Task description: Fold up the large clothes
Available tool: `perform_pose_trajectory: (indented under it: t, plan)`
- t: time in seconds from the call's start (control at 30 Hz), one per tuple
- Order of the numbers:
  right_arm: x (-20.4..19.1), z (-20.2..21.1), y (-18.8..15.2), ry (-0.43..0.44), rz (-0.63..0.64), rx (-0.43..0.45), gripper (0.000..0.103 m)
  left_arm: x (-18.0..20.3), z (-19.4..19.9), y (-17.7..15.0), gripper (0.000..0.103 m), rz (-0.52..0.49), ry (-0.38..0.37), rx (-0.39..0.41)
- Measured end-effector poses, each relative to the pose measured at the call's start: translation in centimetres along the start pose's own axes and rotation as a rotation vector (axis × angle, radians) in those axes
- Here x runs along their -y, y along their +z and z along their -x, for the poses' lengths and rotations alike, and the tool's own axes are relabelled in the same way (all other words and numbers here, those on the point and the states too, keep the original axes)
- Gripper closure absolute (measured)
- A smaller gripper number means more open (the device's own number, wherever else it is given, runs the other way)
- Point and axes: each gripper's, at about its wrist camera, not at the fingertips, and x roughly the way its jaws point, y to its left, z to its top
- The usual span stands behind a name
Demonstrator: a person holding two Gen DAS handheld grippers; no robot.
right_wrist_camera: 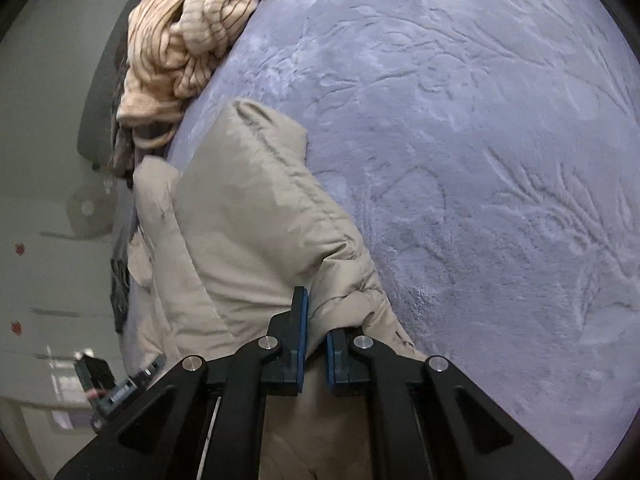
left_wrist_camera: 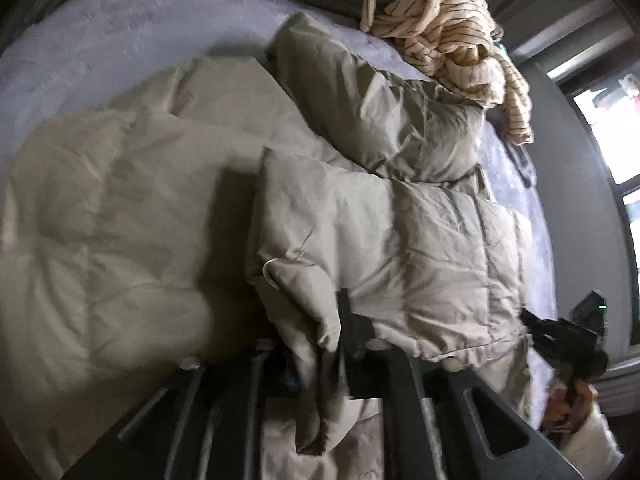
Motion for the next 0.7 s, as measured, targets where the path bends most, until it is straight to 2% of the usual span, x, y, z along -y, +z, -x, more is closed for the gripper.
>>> perform_pose_trajectory:
  t: [0.03, 0.07, 0.1, 0.13, 0.17, 0.2, 0.23, 0.3, 0.37, 0.43, 0.5, 0.6, 0.63, 0.67, 0.7]
  plan:
    - [-0.4, 0.3, -0.1, -0.011, 0.026, -0.02, 0.092, -0.1, 0.7, 0.0, 0.049, 0.0, 0.059, 0.025]
    - [-1.0, -0.1, 0.3, -0.019, 0.051, -0.04, 0.09, -0.2, 1.3, 0.0, 0.033, 0.0, 0.087, 0.056]
    - [-1.5, 0.2, 0.2, -0.025, 0.087, -0.062, 0.082, -0.4, 2.3, -0.1, 0.032, -0.001, 0.103, 0.097]
    - [-2.1, 0.8, -0.1, -0.024, 0.131, -0.074, 0.068, -0.6, 3.0, 0.0, 0.032, 0.0, 0.106, 0.111]
    - [-2.7, 1.8, -0.5, -0.008, 0.175, -0.081, 0.06, -0.9, 3.6, 0.1, 0.033, 0.007, 0.11, 0.123]
    - [-3.1, 2.4, -0.8, 0.016, 0.201, -0.08, 0.049, -1.0, 4.0, 0.3, 0.044, 0.013, 0.11, 0.138]
    - [-3.7, 3.4, -1.1, 0.057, 0.23, -0.069, 0.048, -1.2, 4.7, 0.4, 0.062, 0.009, 0.107, 0.159]
    - [-4.4, 5.0, -0.9, 0.103, 0.246, -0.018, 0.048, -0.9, 5.1, 0.7, 0.076, -0.014, 0.104, 0.16]
    - [-4.3, 5.8, 0.4, 0.119, 0.198, 0.063, 0.048, 0.1, 5.1, 1.1, 0.076, -0.049, 0.073, 0.162]
    - [-3.3, 5.2, 2.1, 0.098, 0.114, 0.108, 0.048, 1.5, 4.6, 1.2, 0.076, -0.081, 0.046, 0.15]
    - [-1.8, 3.1, 4.2, 0.055, 0.027, 0.118, 0.048, 2.7, 3.8, 1.2, 0.076, -0.104, 0.034, 0.138]
    - [-0.5, -0.7, 6.5, 0.045, -0.055, 0.061, 0.049, 3.6, 2.0, 0.9, 0.076, -0.13, 0.091, 0.114]
    - [-0.5, -1.2, 6.7, 0.063, -0.055, 0.042, 0.072, 3.6, 1.5, 0.9, 0.076, -0.135, 0.113, 0.107]
    - [-1.2, -1.8, 6.9, 0.088, -0.032, 0.025, 0.083, 3.5, 0.9, 0.8, 0.076, -0.144, 0.143, 0.098]
    - [-2.0, -1.9, 7.1, 0.07, 0.004, 0.03, 0.086, 3.4, 0.3, 0.8, 0.076, -0.151, 0.16, 0.094]
